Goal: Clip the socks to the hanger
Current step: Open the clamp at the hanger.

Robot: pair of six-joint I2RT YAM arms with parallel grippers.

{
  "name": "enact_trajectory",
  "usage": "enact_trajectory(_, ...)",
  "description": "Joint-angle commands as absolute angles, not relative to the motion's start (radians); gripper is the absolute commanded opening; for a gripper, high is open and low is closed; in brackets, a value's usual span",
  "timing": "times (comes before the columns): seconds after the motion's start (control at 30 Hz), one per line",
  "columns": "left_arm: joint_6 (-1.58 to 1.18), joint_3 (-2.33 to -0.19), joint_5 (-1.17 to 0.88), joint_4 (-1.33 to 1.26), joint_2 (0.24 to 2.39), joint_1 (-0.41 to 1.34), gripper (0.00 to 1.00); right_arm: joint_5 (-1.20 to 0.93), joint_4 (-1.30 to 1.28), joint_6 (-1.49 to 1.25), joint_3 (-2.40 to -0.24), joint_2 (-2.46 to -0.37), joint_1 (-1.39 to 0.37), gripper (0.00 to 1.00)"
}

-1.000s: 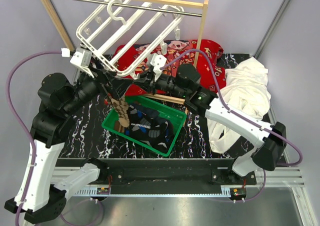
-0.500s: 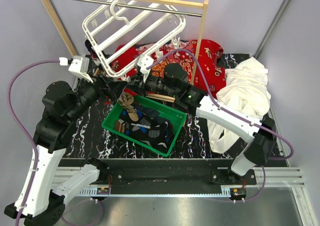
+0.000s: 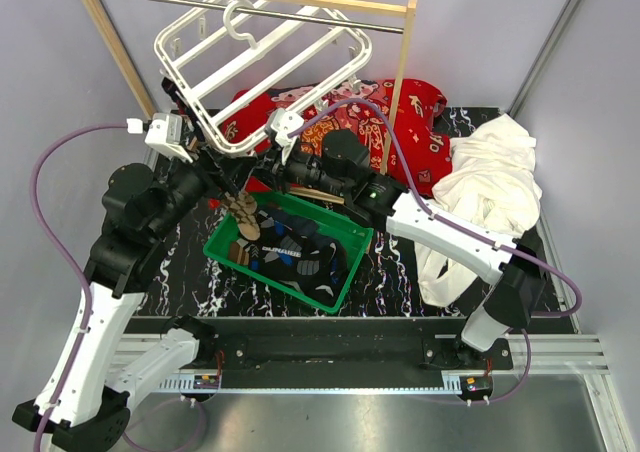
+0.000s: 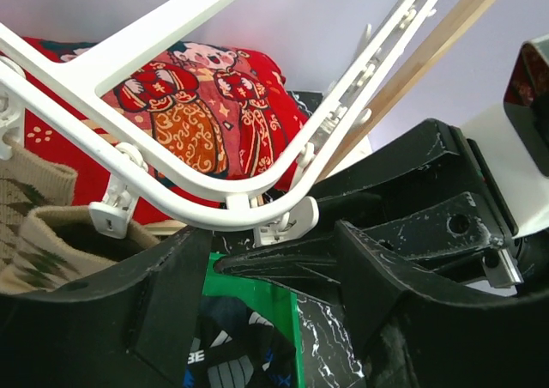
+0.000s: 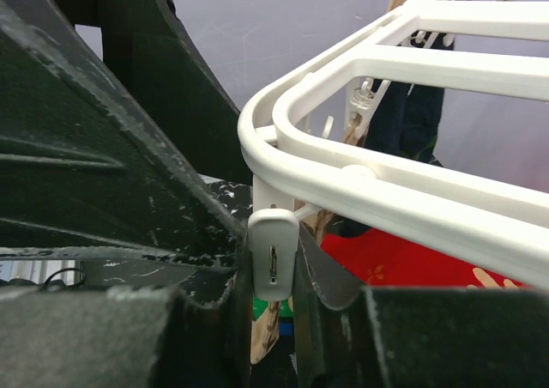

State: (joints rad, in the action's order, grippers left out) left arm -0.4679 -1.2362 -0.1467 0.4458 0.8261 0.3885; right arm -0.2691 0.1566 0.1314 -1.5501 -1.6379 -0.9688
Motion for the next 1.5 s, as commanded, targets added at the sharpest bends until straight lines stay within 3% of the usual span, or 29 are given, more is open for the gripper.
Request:
enact_trajectory(0.0,-0.485,-1.215,-0.101,0.291,0.842,0.394,0.61,-0.256,0.227,0.123,-1.560,-1.640,-1.008,0.02)
enact_trajectory(0.3,-0.457,-1.209,-0.087,0.246,0.864,0.396,0.52,-0.250,0.209,0.163,-1.557,-1.651,-1.029,0.02)
enact_trajectory(0.43,-0.457,-1.184,-0.068,0.174,0.851,0.397,0.41,-0.247,0.209,0.175,-1.548,-1.652,-1.049,0.04)
enact_trajectory(0.63,-0.442,-1.157,-0.080,0.134,0.864,0.402,0.33,-0.224,0.198,0.219,-1.542,-1.655,-1.066,0.05)
enact_trajectory(1.0,-0.376,-1.112,-0.074,0.072,0.845,0.405,0.04,-0.190,0.226,0.227,-1.494,-1.625,-1.074,0.16)
enact_trajectory(1.1,-0.379,-1.111,-0.074,0.069,0.845,0.405,0.00,-0.181,0.232,0.233,-1.483,-1.617,-1.074,0.29)
enact_trajectory(1.13,-0.377,-1.108,-0.072,0.066,0.845,0.405,0.00,-0.175,0.242,0.235,-1.473,-1.612,-1.074,0.39)
enact_trajectory(1.47,-0.428,-1.103,-0.005,0.080,0.847,0.406,0.00,-0.081,0.268,0.258,-1.390,-1.557,-1.072,0.67)
